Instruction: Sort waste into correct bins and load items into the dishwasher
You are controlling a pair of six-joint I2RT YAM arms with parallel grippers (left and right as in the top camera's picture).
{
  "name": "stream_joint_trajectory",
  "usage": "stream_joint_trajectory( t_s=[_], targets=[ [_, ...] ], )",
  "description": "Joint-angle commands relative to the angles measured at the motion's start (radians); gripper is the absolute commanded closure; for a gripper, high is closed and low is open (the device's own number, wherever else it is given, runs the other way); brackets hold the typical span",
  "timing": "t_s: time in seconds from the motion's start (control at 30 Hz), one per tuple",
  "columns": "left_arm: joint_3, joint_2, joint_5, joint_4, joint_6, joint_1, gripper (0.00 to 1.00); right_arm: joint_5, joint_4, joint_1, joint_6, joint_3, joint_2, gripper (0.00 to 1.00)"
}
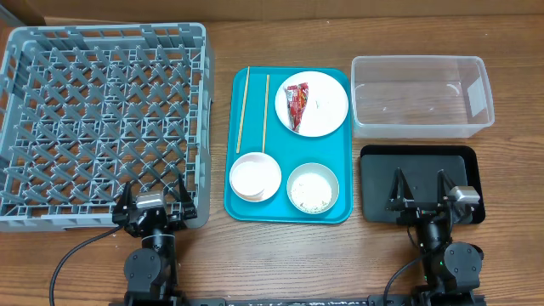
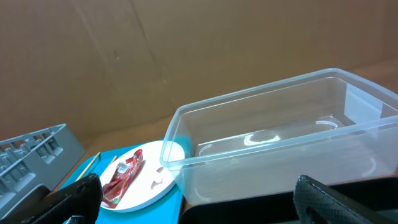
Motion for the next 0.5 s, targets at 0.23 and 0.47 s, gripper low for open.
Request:
stream_joint_trajectory(
  t_s=[0.23,0.47],
  targets=[
    [-0.003,0.003,0.381,-0.036,-0.003,0.005,0.00,-0.138,0.005,0.002,0.004,-0.010,-0.007,0.00],
    [0.036,0.003,0.580,0.128,-0.220,0.005,0.00,-0.215,-0.040,0.002,0.116,0.060,-0.004,0.00]
  ],
)
